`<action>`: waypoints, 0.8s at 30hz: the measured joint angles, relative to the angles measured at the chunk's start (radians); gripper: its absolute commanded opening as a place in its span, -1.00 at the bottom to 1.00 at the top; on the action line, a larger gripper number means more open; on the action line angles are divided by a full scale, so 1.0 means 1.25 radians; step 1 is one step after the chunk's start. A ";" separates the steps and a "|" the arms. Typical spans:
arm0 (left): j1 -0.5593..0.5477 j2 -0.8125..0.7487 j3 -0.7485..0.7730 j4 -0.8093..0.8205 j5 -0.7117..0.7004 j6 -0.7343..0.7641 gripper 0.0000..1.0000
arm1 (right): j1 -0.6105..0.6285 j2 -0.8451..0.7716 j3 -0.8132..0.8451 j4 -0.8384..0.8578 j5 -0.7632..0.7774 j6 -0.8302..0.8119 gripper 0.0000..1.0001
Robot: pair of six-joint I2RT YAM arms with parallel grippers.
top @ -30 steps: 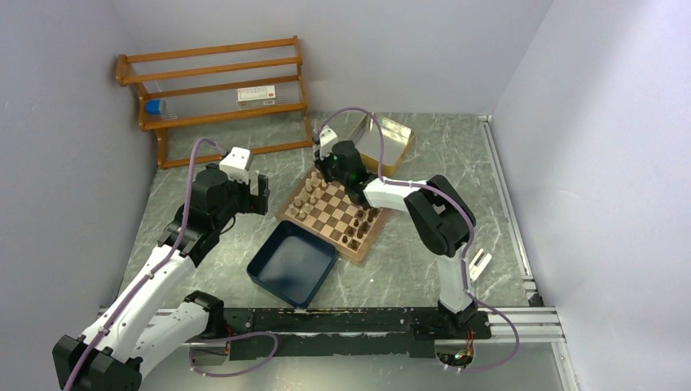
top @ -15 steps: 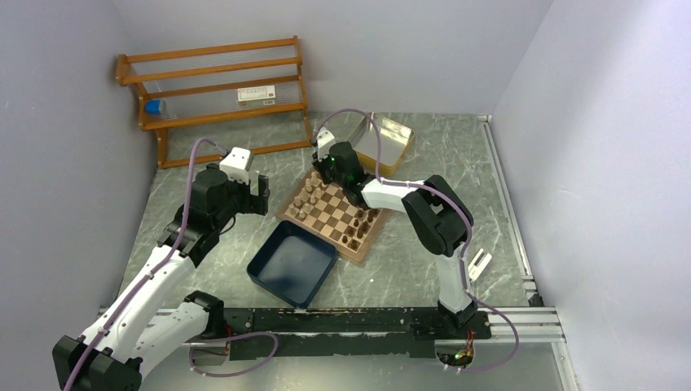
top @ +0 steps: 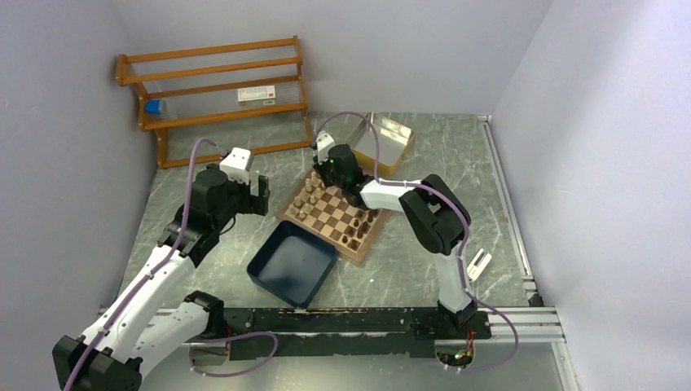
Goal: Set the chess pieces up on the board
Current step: Place the chess piece on the chessboard.
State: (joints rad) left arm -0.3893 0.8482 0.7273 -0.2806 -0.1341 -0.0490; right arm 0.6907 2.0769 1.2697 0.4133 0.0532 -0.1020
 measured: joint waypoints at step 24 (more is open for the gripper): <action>0.000 0.000 0.000 -0.002 0.000 0.000 0.99 | 0.000 0.009 0.008 -0.017 0.000 0.000 -0.49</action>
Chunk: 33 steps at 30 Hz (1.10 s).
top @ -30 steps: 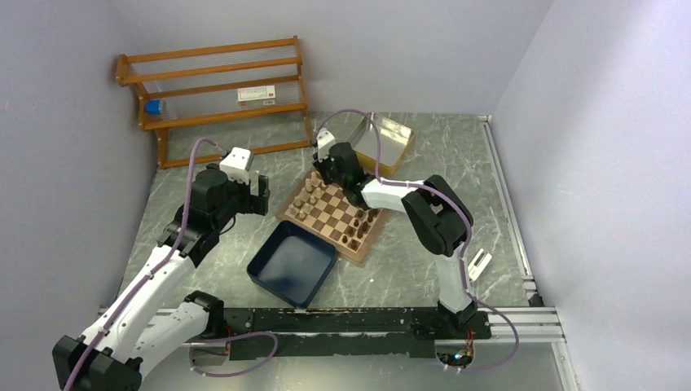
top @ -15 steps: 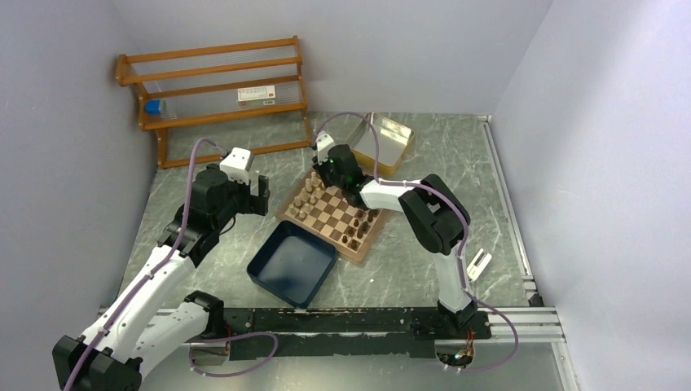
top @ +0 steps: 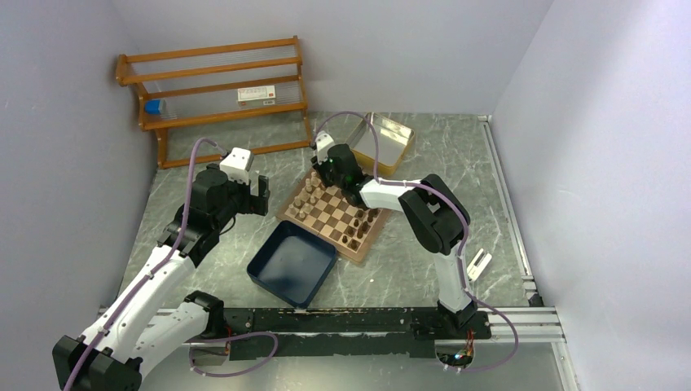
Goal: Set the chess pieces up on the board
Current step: Place the chess piece on the chessboard.
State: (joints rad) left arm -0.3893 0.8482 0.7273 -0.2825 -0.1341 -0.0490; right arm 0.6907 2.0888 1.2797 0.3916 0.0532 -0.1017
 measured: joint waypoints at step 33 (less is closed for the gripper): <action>0.000 0.000 0.000 -0.001 0.004 0.000 0.99 | 0.000 -0.012 0.069 -0.099 0.020 0.037 -0.21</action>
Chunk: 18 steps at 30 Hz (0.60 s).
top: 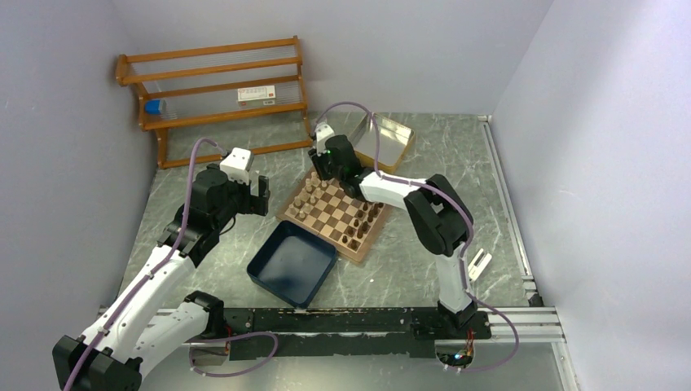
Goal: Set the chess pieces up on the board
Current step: Place the chess piece on the chessboard, then reset both arms
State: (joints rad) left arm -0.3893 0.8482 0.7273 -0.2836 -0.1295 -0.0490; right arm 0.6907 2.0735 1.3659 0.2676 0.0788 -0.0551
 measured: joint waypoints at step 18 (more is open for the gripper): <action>0.000 0.081 0.189 -0.119 0.151 -0.085 0.99 | 0.001 -0.441 -0.091 -0.233 -0.022 0.148 1.00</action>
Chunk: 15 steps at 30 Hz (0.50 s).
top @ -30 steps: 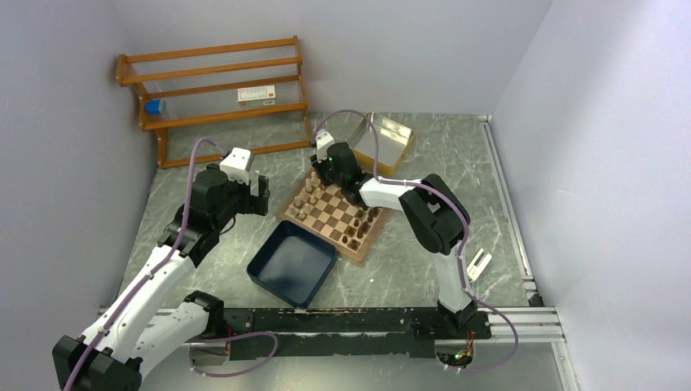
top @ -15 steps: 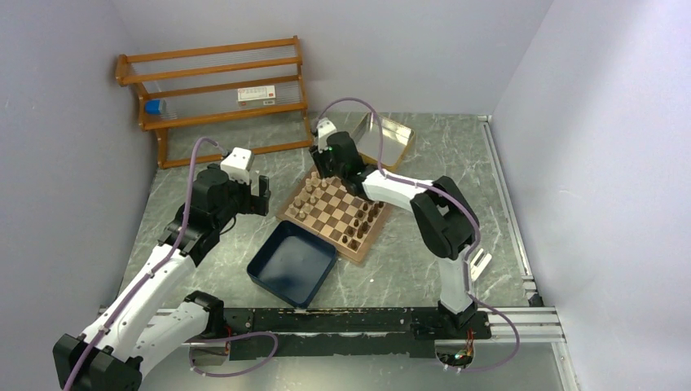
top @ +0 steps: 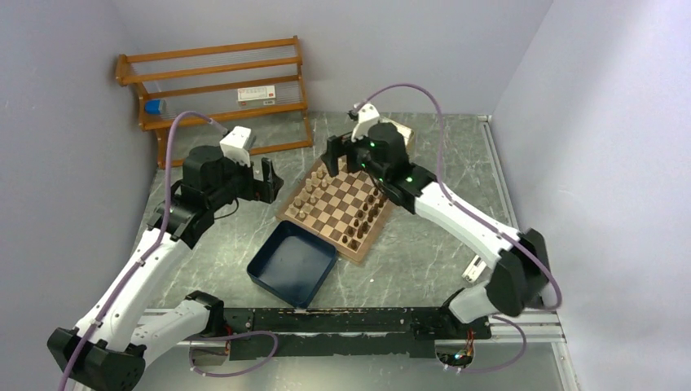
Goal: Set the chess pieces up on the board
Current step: Reset both arms
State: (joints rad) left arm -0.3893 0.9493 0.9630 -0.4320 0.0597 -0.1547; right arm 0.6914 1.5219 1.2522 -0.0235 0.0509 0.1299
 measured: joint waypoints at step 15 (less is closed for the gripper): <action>0.000 -0.095 -0.051 0.023 0.144 -0.120 0.99 | 0.000 -0.426 -0.312 -0.158 0.108 0.257 1.00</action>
State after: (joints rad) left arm -0.3893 0.8303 0.8993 -0.4038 0.2398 -0.3046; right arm 0.6914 0.9890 0.8627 -0.2214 0.1860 0.4515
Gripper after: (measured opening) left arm 0.995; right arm 0.997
